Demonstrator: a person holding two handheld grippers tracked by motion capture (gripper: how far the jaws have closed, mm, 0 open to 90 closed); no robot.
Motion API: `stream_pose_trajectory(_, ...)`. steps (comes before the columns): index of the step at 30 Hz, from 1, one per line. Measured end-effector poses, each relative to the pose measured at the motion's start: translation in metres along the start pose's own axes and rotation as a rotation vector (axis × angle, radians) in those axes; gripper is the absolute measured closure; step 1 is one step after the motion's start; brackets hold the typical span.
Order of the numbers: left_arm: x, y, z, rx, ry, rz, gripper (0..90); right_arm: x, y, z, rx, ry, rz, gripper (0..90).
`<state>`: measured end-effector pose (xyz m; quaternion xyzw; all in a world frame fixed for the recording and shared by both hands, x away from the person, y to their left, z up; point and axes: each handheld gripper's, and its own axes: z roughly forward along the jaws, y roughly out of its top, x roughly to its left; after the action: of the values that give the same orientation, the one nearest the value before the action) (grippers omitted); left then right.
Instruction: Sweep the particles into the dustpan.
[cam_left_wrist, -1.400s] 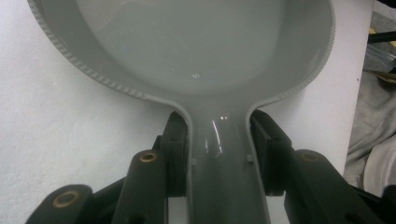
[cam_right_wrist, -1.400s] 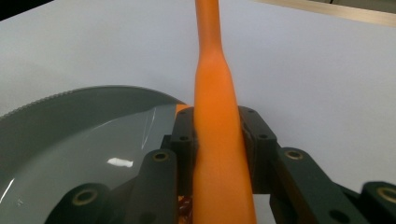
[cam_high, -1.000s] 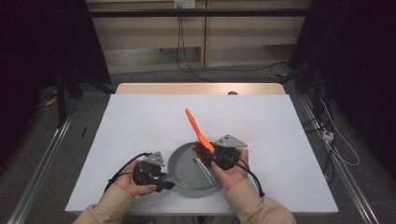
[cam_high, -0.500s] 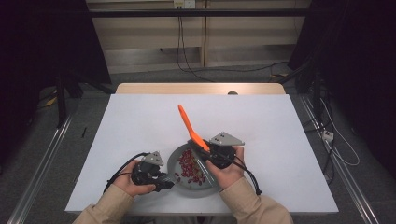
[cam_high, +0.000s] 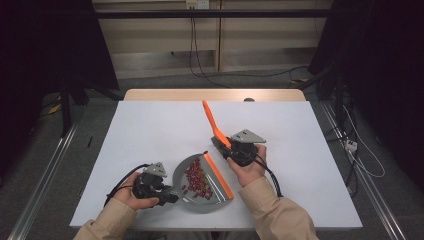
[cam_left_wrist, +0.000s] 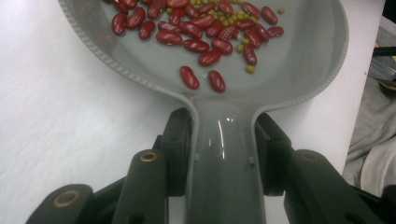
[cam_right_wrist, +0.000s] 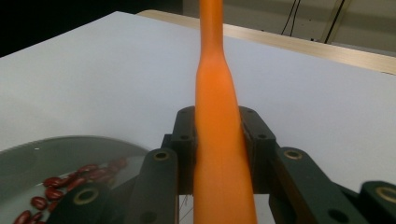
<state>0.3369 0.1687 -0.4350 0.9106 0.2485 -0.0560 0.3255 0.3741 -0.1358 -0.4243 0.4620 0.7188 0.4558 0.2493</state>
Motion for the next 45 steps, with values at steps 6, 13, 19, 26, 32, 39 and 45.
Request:
stream_pose_trajectory(6,0.007,-0.011,-0.011,0.001,0.018,-0.021,62.6,0.000,-0.004,0.010,0.020,-0.010,-0.021,71.3)
stream_pose_trajectory(13,0.013,-0.008,-0.010,0.002,0.038,-0.037,62.6,0.009,-0.007,0.021,0.039,0.021,-0.065,71.3)
stream_pose_trajectory(19,0.018,-0.001,-0.005,-0.005,0.040,-0.058,62.7,0.028,-0.008,0.016,0.059,0.116,-0.081,71.3)
stream_pose_trajectory(26,0.021,0.004,-0.002,-0.016,0.054,-0.051,62.3,0.046,-0.001,0.003,0.018,0.185,-0.098,71.3)
stream_pose_trajectory(32,0.013,0.009,0.002,0.004,0.078,-0.023,51.7,0.030,0.001,-0.005,-0.010,0.151,-0.067,71.3)
stream_pose_trajectory(39,0.012,0.015,0.005,0.051,0.138,0.022,62.3,0.014,-0.003,-0.011,-0.010,0.119,-0.040,71.3)
stream_pose_trajectory(45,0.005,0.010,0.005,-0.032,0.153,0.049,64.0,0.004,-0.005,-0.016,-0.014,0.103,-0.027,71.3)
